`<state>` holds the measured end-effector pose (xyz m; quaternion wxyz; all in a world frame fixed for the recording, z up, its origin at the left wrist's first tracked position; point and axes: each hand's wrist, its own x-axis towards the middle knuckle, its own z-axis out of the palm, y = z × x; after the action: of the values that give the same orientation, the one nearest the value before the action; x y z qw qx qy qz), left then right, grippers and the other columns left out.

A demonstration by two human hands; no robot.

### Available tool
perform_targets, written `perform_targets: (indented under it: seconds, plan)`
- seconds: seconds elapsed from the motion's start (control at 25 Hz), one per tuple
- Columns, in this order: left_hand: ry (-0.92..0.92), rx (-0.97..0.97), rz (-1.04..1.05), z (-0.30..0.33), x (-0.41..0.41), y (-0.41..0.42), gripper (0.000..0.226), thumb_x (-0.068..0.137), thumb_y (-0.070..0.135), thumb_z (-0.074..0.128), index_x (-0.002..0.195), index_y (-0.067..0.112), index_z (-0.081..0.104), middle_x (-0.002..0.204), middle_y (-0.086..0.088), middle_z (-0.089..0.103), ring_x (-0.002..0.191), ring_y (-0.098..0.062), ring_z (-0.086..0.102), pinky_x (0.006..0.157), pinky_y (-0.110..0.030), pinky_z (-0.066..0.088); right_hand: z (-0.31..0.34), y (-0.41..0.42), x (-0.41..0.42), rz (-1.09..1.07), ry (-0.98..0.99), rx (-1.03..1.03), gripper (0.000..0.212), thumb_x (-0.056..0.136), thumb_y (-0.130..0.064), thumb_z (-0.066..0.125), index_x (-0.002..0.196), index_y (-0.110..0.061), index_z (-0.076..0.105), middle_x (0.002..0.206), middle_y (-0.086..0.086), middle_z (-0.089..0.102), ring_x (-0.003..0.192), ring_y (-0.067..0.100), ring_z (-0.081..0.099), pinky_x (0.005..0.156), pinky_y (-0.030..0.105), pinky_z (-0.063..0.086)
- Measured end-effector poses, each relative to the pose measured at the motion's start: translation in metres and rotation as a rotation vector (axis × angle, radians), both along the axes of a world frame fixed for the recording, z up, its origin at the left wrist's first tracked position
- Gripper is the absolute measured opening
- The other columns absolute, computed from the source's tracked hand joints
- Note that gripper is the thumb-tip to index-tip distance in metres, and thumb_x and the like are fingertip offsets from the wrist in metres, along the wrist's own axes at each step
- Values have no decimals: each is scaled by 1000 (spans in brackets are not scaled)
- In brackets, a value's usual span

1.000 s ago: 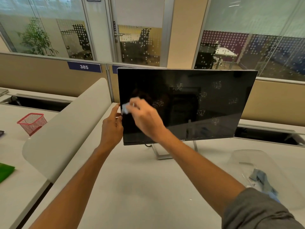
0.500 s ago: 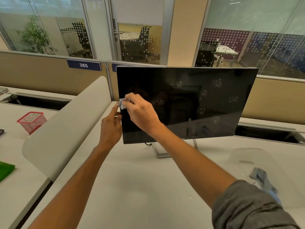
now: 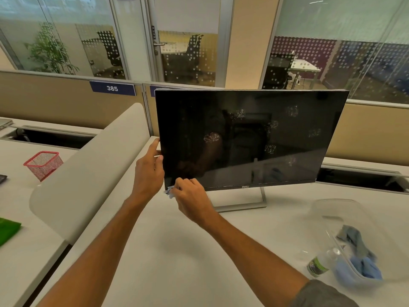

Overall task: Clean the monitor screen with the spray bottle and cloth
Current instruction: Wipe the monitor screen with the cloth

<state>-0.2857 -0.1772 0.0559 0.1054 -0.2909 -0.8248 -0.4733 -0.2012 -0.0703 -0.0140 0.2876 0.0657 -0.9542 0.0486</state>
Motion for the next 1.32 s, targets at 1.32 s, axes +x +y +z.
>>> perform_targets:
  seconds: [1.32]
  plan:
    - [660,-370,-52,116,-22,50,63,79,13,52,140,11,34,144,-10,39,139,-27,28,120,-49,3,30,96,42,20,33,-21,16,83,-7,67,98,-11,68,103,6,64,81,15,60,59,25,56]
